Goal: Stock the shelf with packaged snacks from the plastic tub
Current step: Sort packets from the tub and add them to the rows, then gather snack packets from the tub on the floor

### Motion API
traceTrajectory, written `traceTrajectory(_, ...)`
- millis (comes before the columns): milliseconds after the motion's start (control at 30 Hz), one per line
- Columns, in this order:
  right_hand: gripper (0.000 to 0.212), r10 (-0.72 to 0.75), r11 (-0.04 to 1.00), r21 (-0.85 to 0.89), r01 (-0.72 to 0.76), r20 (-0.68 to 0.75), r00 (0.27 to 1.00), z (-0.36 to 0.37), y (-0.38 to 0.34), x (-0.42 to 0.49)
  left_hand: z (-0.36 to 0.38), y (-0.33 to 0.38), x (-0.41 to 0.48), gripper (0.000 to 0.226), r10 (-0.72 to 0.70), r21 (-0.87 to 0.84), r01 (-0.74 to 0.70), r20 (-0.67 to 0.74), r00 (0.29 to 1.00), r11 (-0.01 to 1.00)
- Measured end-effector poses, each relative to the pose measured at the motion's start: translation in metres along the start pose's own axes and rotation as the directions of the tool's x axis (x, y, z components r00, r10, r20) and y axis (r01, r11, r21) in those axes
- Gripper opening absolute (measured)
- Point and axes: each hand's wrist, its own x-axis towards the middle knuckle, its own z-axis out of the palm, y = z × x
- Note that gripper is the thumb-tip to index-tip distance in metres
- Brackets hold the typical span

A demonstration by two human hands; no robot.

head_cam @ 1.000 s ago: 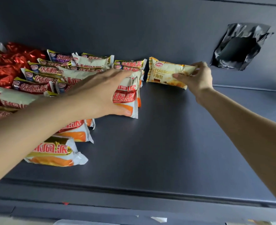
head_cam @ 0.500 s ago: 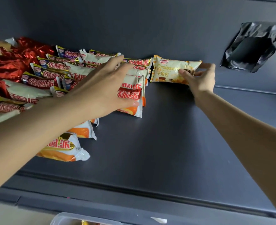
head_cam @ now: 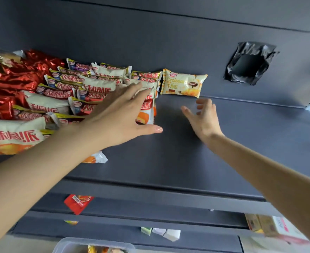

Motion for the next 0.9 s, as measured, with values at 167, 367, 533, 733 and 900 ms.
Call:
traceTrajectory(167, 0.063, -0.145, 0.94, -0.299, 0.166, 0.092, 0.985, -0.012, -0.019, -0.062, -0.007, -0.005, -0.038, 0.099, 0.042, 0.057, -0.047, 0.072, 0.997, 0.997)
traceTrajectory(367, 0.074, -0.241, 0.761, -0.547, 0.349, 0.262, 0.935, -0.014, -0.054, -0.163, -0.021, -0.011, -0.121, 0.082, 0.108, -0.012, -0.107, 0.062, 0.992, 0.994)
traceTrajectory(533, 0.082, -0.279, 0.624, -0.626, 0.467, 0.379, 0.882, -0.003, -0.075, -0.247, -0.016, -0.032, -0.212, 0.084, 0.205, -0.058, -0.201, 0.061, 0.977, 0.978)
traceTrajectory(733, 0.081, -0.252, 0.432, -0.539, 0.723, 0.697, 0.671, 0.047, -0.046, -0.309, 0.058, -0.081, -0.285, 0.087, 0.13, -0.042, -0.124, 0.22, 0.967, 0.991)
traceTrajectory(900, 0.087, -0.004, 0.506, -0.474, 0.721, 0.834, 0.551, 0.124, 0.033, -0.351, 0.161, -0.116, -0.355, 0.09, -0.07, -0.051, 0.099, 0.414, 0.908, 0.994)
